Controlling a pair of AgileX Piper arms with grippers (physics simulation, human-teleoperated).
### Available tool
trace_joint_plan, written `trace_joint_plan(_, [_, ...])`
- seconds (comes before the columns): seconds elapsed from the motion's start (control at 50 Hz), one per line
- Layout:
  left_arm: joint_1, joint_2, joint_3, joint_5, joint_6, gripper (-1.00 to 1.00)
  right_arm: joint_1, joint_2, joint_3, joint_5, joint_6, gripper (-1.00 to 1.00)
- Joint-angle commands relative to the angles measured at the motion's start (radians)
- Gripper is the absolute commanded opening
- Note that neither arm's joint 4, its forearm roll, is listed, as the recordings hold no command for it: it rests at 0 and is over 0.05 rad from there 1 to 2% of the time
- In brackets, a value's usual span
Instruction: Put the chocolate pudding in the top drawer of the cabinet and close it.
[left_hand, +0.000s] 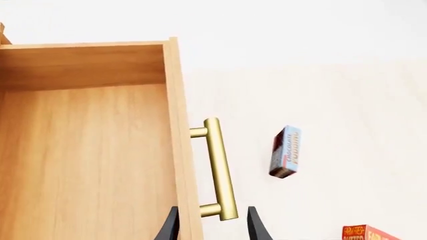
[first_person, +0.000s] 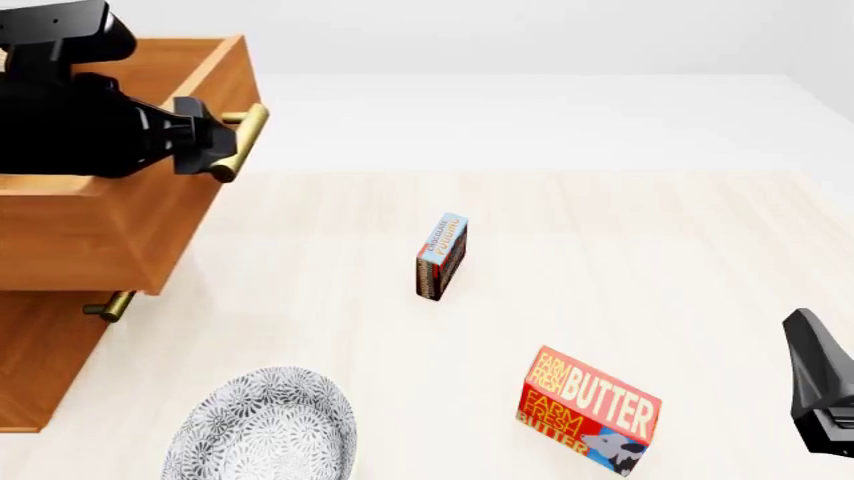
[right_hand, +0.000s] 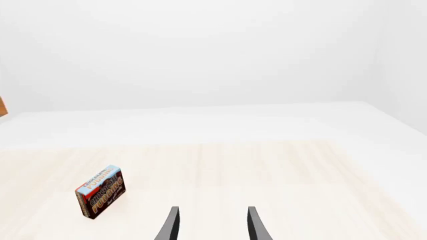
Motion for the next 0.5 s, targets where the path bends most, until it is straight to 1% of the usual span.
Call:
trace_joint_plan(0.02, [-0.03,0.056,0.026,-0.001,0.035,1.0,0.0,0.0,0.0,0.0,0.0,1.0])
trace_joint_plan(0.5, [-0.062,0.04,0.038,-0.003,0.03,1.0,0.0,0.0,0.0,0.0,0.0,1.0])
